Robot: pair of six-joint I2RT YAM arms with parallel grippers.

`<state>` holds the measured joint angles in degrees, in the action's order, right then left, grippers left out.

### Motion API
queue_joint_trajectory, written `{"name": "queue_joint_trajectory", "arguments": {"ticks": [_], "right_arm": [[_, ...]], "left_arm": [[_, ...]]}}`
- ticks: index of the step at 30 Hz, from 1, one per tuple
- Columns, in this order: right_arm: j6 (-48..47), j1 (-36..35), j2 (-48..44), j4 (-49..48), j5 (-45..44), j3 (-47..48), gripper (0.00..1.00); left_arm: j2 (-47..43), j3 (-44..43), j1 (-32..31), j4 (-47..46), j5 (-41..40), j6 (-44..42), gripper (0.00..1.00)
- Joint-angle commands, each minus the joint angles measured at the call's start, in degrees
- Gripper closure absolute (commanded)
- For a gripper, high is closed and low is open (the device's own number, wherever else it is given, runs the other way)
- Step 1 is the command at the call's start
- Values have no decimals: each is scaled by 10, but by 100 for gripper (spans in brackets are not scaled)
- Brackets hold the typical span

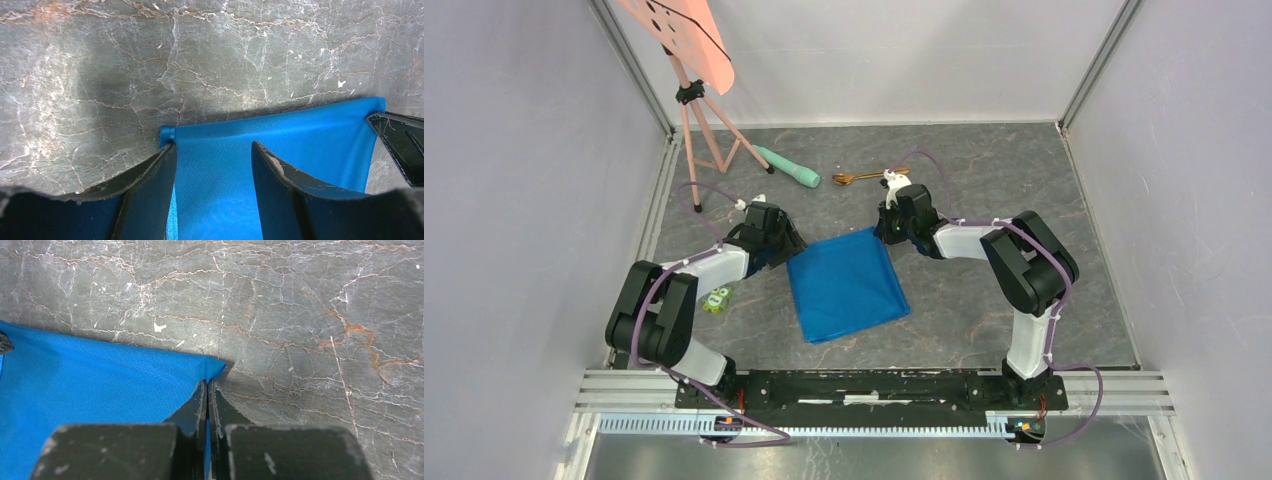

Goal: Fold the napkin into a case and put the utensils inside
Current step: Smooth out the upper triangle-folded napkin at the center of the board, then pick up the upper triangle-folded napkin from the center of the board.

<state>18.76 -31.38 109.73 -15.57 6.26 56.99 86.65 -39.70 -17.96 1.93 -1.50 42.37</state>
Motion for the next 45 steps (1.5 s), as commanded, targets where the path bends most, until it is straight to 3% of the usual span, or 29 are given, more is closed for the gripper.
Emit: {"name": "queue_joint_trajectory", "arguments": {"ticks": [1, 3, 8, 10, 14, 18, 24, 31, 36, 42, 45], "right_arm": [[-21, 3, 0, 0, -31, -11, 97], [-26, 3, -8, 10, -31, -5, 92], [-72, -4, -33, 144, -35, 67, 66], [-91, -15, -64, 185, -39, 59, 55], [-109, -45, -146, 221, -21, -4, 44], [-100, -76, -220, 232, 18, -86, 40], [-76, -116, -289, 238, -15, -166, 40], [-69, -117, -292, 249, -109, -212, 53], [-67, -116, -301, 290, -239, -214, 60], [-106, -128, -339, 330, -281, -164, 50], [-126, -166, -358, 362, -289, -119, 35]], "left_arm": [[3, 12, 6, 20, -52, -1, 36], [-10, 8, 6, 29, -55, -8, 36], [-59, -8, 5, 52, -4, -16, 36], [-78, -8, 4, 54, 27, -12, 35], [-115, -8, 4, 64, 65, -9, 33], [-142, -5, 4, 73, 84, -11, 31], [-166, -4, 3, 72, 119, -8, 29], [-195, -1, 3, 87, 125, -15, 28], [-223, 3, 3, 98, 128, -15, 27], [-242, 1, 3, 110, 119, -19, 27], [-255, -2, 4, 127, 94, -23, 23]]}}
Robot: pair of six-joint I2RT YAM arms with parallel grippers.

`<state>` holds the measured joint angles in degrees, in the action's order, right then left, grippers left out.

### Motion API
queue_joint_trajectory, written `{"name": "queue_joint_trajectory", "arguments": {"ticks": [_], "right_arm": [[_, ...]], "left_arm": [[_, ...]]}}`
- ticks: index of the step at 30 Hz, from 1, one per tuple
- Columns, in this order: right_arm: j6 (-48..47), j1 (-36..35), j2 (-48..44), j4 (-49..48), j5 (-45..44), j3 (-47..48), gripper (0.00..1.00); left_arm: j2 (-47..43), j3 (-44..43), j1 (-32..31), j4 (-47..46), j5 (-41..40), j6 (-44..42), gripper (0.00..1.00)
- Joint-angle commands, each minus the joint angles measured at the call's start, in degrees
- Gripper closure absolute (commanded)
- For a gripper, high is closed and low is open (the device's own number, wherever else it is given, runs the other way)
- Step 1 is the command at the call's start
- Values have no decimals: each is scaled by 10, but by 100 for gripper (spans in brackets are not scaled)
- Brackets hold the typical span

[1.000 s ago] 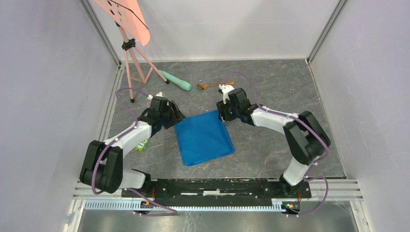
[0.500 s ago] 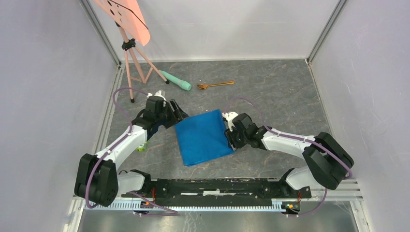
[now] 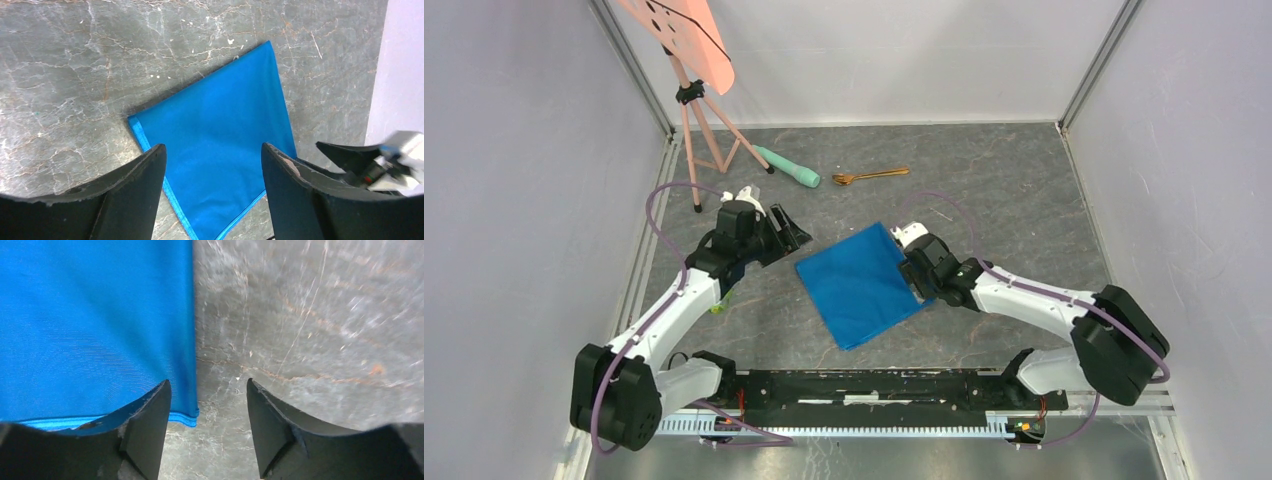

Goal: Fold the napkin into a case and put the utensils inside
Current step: Pick up the upper triangle-folded napkin from the center of the board.

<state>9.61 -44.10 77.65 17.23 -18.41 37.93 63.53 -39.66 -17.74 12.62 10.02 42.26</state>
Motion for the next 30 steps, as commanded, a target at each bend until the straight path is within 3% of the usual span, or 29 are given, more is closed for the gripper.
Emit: {"name": "queue_joint_trajectory", "arguments": {"ticks": [1, 7, 9, 17, 24, 30], "right_arm": [[-35, -56, -34, 47, -33, 86, 31], [68, -152, 31, 60, 132, 139, 19], [109, -191, 64, 59, 151, 163, 16], [168, -291, 200, 141, 91, 300, 27], [183, -305, 245, 145, 77, 321, 40], [188, -306, 265, 149, 61, 320, 41]], "left_arm": [[-30, -3, 1, 29, -40, -21, 21], [-62, -24, 5, 143, -247, 31, 10], [-58, -41, 11, 183, -289, 54, 6], [-71, -41, 31, 218, -299, 68, 3], [-102, -8, 39, 206, -300, 58, 2], [-114, -2, 41, 200, -287, 55, 2]]}}
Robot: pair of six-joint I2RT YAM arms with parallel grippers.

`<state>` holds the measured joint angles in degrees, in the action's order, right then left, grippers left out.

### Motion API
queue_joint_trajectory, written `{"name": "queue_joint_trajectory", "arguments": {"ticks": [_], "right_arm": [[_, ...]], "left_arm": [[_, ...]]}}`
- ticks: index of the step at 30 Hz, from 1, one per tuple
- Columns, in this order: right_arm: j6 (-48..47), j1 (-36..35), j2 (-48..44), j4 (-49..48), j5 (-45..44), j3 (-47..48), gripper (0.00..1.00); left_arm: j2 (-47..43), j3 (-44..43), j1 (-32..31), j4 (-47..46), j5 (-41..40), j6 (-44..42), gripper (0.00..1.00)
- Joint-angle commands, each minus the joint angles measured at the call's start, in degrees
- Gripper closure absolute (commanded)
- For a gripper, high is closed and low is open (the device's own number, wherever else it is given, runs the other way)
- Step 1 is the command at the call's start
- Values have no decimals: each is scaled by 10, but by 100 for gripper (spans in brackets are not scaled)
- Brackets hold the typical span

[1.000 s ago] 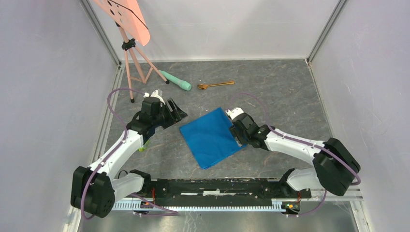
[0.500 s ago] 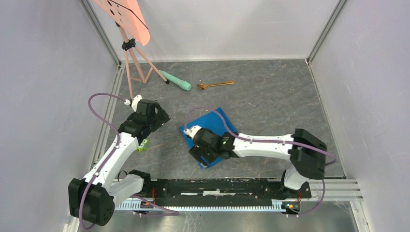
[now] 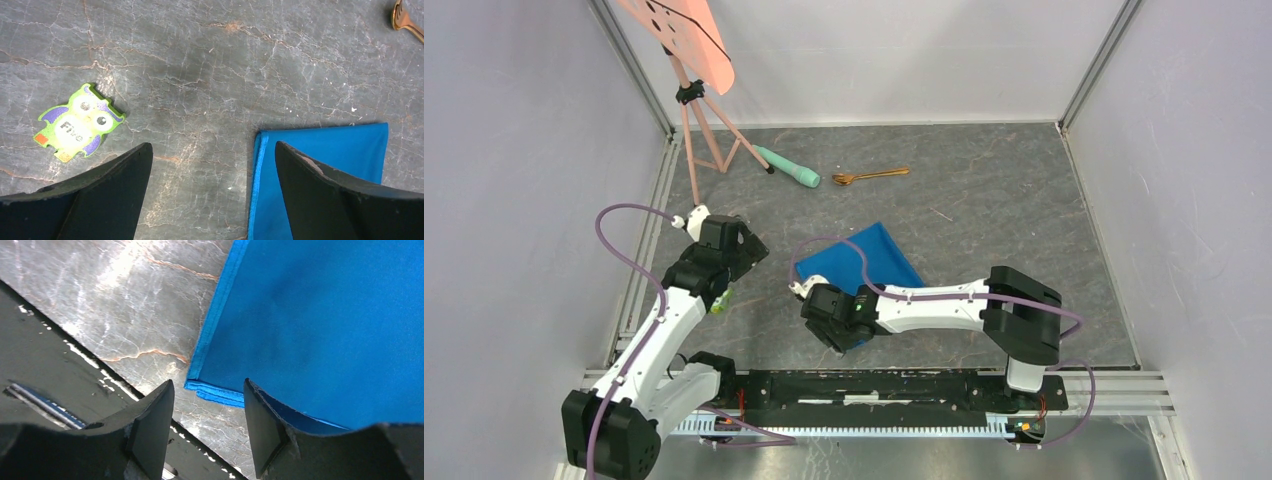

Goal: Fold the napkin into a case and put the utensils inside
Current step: Pick up the upper triangle-folded napkin from the center of the board.

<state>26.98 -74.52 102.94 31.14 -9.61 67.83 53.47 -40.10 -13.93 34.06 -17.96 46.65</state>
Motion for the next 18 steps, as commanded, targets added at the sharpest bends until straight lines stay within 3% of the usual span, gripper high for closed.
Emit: {"name": "queue_joint_trajectory", "arguments": {"ticks": [1, 10, 18], "right_arm": [[13, -2, 15, 9, -28, 20, 41], [13, -3, 46, 4, -38, 8, 50], [6, -5, 39, -20, -112, -35, 85]], "left_arm": [[-15, 3, 3, -14, -6, 10, 2], [-21, 4, 2, -12, -5, 9, 2], [-12, 15, 2, -14, 20, 15, 2]]}}
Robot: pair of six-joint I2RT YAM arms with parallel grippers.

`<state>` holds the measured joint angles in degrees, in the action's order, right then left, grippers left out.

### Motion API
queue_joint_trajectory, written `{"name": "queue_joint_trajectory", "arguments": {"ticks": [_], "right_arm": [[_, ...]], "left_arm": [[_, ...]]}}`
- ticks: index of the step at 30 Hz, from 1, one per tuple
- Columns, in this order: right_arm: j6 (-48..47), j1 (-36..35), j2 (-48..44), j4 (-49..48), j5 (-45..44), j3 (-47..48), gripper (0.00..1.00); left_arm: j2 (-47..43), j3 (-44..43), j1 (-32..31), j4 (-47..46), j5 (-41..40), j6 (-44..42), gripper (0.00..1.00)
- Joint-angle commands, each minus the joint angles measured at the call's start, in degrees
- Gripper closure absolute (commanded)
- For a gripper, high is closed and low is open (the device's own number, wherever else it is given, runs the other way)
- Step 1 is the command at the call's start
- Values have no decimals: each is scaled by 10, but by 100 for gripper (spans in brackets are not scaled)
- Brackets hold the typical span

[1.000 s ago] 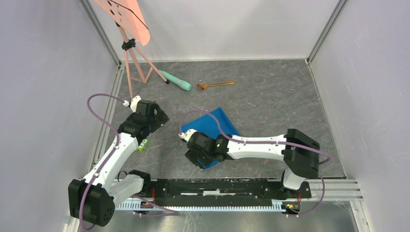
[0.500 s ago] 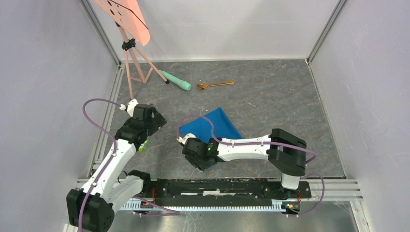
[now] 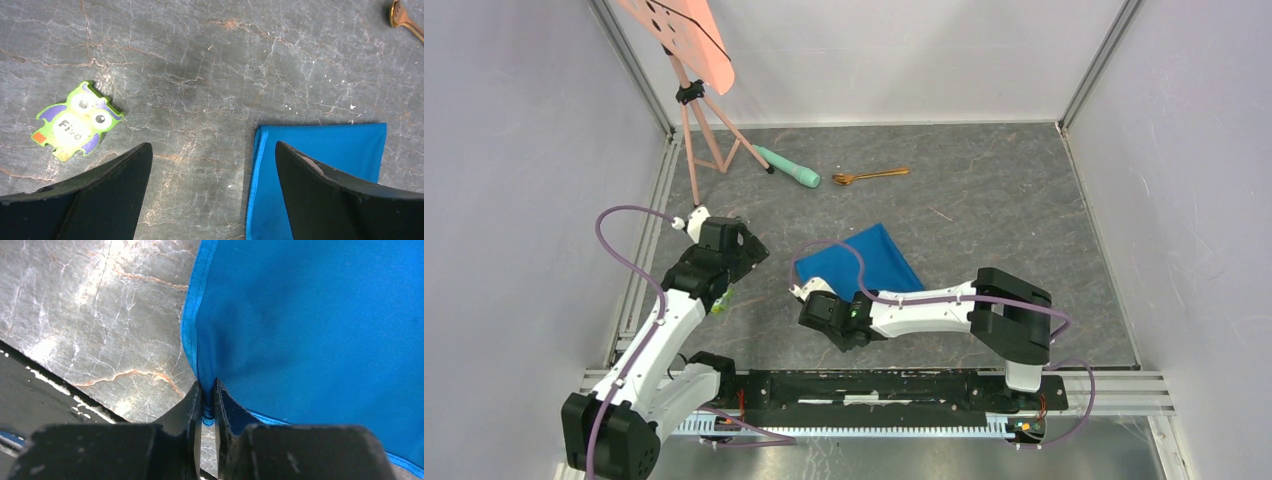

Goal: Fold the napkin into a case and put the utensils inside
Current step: Pick up the upper triangle-folded napkin from the center of the board.

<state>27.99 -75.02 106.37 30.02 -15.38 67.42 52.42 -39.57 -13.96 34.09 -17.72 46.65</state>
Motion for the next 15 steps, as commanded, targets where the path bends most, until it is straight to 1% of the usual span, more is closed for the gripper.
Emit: {"name": "queue_joint_trajectory", "arguments": {"ticks": [1, 3, 6, 8, 10, 12, 15], "right_arm": [[-16, 0, -3, -27, -48, -37, 91], [-32, 1, -29, -72, -37, -59, 100], [-64, 6, -82, -157, 4, -94, 100], [-66, 18, -118, -216, 54, -125, 100], [-46, 40, -151, -277, 110, -168, 100], [-28, 62, -176, -331, 151, -206, 100], [-8, 87, -212, -388, 194, -254, 100]], "left_arm": [[1, 11, 3, -16, 31, 15, 2], [8, 17, 2, -23, 58, 15, 2], [19, 32, 3, -49, 111, 13, 2], [29, 47, 3, -79, 165, 14, 2], [42, 68, 3, -128, 245, 25, 2], [61, 93, 3, -187, 311, 53, 1], [94, 131, 2, -277, 360, 104, 0]]}}
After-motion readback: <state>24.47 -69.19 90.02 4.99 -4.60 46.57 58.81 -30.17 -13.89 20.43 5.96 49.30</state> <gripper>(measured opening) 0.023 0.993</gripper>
